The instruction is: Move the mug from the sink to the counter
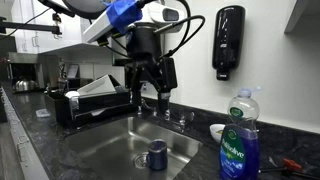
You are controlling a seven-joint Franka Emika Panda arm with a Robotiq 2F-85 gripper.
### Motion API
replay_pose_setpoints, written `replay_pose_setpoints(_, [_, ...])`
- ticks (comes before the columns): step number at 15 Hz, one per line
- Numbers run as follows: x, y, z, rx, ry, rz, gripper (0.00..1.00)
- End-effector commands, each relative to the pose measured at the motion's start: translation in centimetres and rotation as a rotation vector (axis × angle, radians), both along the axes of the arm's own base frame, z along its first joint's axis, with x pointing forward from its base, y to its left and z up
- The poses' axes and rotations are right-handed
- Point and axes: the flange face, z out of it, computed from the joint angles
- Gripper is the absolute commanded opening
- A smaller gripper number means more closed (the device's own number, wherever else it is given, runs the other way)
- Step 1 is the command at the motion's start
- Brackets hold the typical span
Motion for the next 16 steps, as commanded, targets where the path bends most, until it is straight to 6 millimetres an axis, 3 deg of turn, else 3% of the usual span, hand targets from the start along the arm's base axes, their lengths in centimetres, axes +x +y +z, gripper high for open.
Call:
replay_pose_setpoints(1, [0.0,0.0,0.0,0.000,0.001,0.000,1.00])
replay_pose_setpoints(9, [0.2,0.2,-0.1,0.005,-0.010,0.003,1.00])
replay_pose_setpoints(12, [1.9,2.3,-1.3,0.012,-0.015,0.016,1.00])
replay_pose_setpoints(16, [4.7,6.8,-3.4,0.022,-0.034,0.043,1.00])
